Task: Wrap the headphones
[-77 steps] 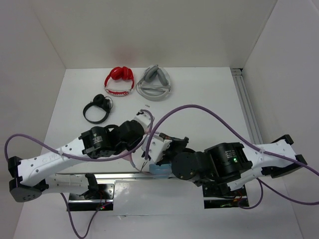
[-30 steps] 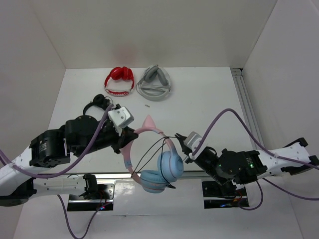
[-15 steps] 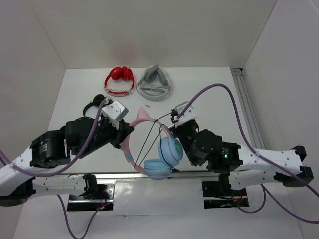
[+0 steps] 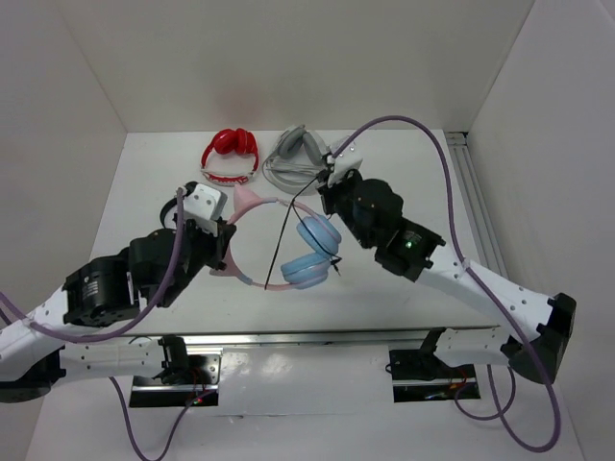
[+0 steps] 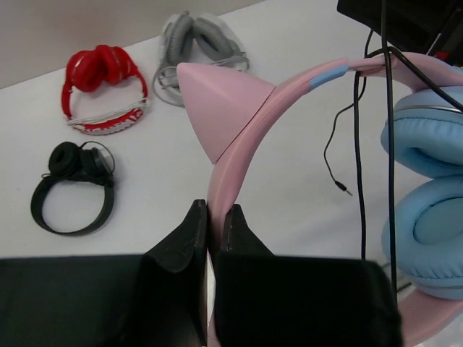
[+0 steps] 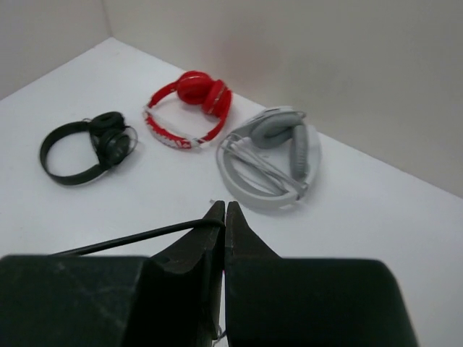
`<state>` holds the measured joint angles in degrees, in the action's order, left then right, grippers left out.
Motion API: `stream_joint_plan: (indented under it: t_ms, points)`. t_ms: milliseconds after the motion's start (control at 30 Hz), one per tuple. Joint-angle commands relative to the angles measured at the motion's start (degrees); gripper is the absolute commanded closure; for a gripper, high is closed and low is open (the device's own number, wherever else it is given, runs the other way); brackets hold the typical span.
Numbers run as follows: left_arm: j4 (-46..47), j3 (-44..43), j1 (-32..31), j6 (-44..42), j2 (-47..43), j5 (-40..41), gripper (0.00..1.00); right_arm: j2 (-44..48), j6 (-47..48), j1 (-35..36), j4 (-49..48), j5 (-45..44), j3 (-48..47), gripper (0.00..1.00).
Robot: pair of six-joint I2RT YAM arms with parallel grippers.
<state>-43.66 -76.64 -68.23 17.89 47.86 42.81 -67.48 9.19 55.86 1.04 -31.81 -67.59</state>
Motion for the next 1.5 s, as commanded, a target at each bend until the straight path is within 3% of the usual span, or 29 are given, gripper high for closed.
stream_joint_plan:
  t_ms: [0,100,133,333,567,1033,1233,1467]
  points:
    - [6.31,-0.53,-0.68,1.72,-2.77,5.35,1.0,-0.27,-7.52,-14.25,1.08,16.14,-0.87,1.0]
    - [7.0,0.0,-0.68,0.66,-1.37,5.19,1.0,-3.08,-4.29,-15.41,-0.24,22.82,-0.87,1.0]
    - [7.62,0.0,-0.68,-0.3,-0.84,3.53,1.0,-3.79,-3.57,-16.03,-0.25,29.11,-1.66,1.0]
    - [8.5,-7.81,-0.68,-0.4,6.72,-11.59,1.0,-6.52,2.31,-17.36,-1.13,47.59,-2.19,1.0]
    - [8.59,-14.23,-0.68,0.73,8.39,-12.48,1.0,-3.89,1.8,-22.98,-5.07,61.23,2.28,0.99]
    - [0.24,-22.67,-0.68,13.83,9.45,-4.75,1.0,-4.15,-11.64,-28.43,-25.28,74.96,11.86,0.93]
    - [0.59,-22.15,-0.68,16.73,7.43,-2.47,1.0,-10.72,-20.52,-29.05,-36.61,85.68,12.4,0.87]
    - [0.59,-23.2,-0.68,17.35,7.95,-0.27,1.0,-14.59,-24.3,-26.24,-46.18,84.28,15.91,0.78]
